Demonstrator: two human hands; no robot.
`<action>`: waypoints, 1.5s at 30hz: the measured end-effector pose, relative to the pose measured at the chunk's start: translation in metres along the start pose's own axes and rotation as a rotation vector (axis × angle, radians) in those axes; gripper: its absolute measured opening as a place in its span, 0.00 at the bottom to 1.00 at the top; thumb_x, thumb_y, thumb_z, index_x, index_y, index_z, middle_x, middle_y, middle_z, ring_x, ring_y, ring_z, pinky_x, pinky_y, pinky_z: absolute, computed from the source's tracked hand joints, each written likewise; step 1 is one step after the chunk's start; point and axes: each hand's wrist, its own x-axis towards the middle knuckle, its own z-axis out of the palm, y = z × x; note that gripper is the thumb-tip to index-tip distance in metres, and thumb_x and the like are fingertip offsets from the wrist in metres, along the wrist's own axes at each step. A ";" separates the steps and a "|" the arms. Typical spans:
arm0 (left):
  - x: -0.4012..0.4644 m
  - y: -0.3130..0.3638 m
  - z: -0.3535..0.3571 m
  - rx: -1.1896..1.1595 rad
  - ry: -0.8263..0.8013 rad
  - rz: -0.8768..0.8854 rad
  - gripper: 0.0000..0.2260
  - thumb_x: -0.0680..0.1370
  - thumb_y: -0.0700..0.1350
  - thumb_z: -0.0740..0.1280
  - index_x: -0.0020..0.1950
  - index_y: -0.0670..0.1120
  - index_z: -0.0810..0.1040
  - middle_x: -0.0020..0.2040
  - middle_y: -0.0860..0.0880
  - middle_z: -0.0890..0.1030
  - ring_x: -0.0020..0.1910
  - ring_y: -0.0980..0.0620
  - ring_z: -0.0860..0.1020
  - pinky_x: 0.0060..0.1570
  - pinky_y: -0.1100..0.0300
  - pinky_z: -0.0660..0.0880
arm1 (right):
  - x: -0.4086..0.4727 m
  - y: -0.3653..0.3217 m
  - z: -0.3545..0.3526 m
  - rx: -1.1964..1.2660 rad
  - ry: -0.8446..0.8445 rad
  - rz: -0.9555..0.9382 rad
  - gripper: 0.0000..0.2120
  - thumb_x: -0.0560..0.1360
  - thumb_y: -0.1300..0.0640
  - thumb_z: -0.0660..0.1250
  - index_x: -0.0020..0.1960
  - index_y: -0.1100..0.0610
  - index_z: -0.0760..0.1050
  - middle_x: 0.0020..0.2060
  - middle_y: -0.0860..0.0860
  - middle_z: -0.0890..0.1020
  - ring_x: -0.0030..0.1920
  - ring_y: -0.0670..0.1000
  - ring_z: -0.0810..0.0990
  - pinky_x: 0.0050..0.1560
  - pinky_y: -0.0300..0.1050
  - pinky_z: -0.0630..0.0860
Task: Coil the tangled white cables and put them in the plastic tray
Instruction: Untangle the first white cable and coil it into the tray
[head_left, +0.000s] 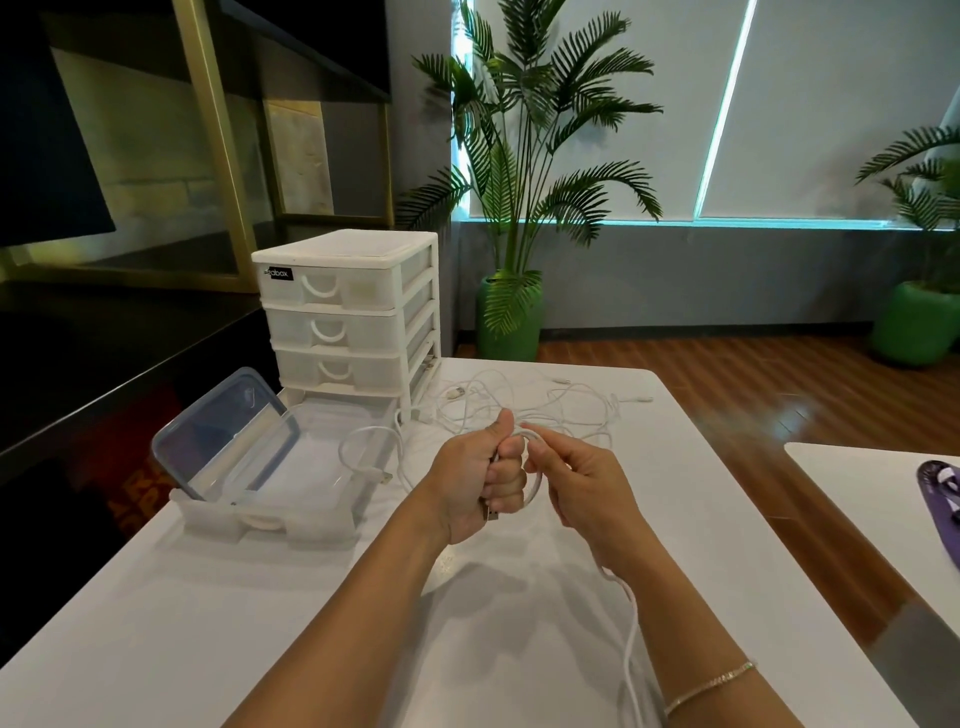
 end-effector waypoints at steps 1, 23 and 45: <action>0.000 -0.001 0.001 0.002 -0.004 0.001 0.24 0.82 0.53 0.52 0.27 0.46 0.66 0.18 0.53 0.61 0.17 0.58 0.58 0.19 0.67 0.58 | 0.000 0.001 0.001 -0.018 0.027 -0.028 0.10 0.78 0.55 0.61 0.53 0.47 0.80 0.27 0.42 0.77 0.23 0.39 0.71 0.24 0.27 0.65; 0.000 0.011 0.002 -0.509 0.044 0.159 0.19 0.82 0.51 0.50 0.38 0.42 0.70 0.18 0.53 0.62 0.16 0.58 0.60 0.16 0.68 0.60 | 0.008 0.005 0.002 -0.027 -0.023 0.046 0.12 0.78 0.56 0.61 0.59 0.51 0.78 0.32 0.51 0.77 0.19 0.44 0.66 0.20 0.35 0.66; 0.004 -0.006 -0.002 1.146 0.222 0.404 0.16 0.81 0.50 0.53 0.64 0.43 0.69 0.42 0.49 0.78 0.39 0.55 0.76 0.42 0.66 0.73 | 0.005 0.001 -0.008 -0.648 -0.178 -0.153 0.07 0.74 0.53 0.67 0.48 0.53 0.82 0.34 0.37 0.76 0.33 0.36 0.73 0.38 0.24 0.67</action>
